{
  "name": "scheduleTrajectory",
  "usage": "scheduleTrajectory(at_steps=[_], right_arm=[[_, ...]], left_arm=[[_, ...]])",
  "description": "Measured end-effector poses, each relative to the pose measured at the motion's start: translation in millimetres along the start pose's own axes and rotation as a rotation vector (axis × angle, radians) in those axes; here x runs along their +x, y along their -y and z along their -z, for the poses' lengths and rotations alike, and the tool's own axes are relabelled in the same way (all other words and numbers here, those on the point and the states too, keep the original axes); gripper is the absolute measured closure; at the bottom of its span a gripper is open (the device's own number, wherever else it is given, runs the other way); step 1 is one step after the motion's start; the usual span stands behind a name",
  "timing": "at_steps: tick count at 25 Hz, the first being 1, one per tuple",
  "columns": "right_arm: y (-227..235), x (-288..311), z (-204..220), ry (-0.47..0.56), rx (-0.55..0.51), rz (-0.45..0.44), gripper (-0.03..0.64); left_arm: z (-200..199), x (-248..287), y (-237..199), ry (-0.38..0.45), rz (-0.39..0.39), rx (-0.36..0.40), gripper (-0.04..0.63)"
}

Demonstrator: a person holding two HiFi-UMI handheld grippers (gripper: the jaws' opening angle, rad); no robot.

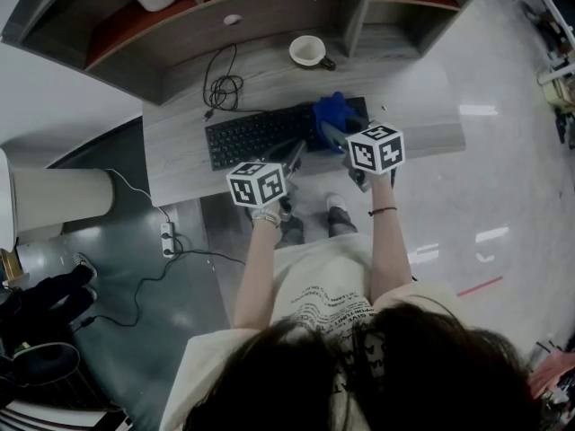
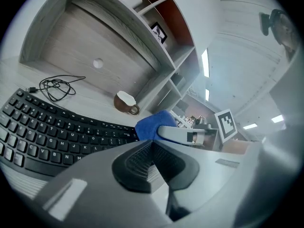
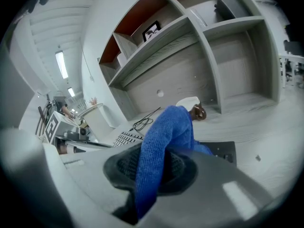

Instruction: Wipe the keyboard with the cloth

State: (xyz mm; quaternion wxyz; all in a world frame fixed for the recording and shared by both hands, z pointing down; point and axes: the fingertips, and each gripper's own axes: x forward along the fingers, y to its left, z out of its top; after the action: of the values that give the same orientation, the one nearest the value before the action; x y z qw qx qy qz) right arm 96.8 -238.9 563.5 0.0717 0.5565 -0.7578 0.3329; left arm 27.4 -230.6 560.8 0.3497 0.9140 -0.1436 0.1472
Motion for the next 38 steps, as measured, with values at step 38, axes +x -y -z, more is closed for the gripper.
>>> scheduleTrajectory(at_steps=[38], right_arm=[[-56.5,45.8,1.2,0.033,0.009,0.025,0.558]], left_arm=[[-6.5,-61.4,-48.2,-0.008,0.018,0.013,0.591]])
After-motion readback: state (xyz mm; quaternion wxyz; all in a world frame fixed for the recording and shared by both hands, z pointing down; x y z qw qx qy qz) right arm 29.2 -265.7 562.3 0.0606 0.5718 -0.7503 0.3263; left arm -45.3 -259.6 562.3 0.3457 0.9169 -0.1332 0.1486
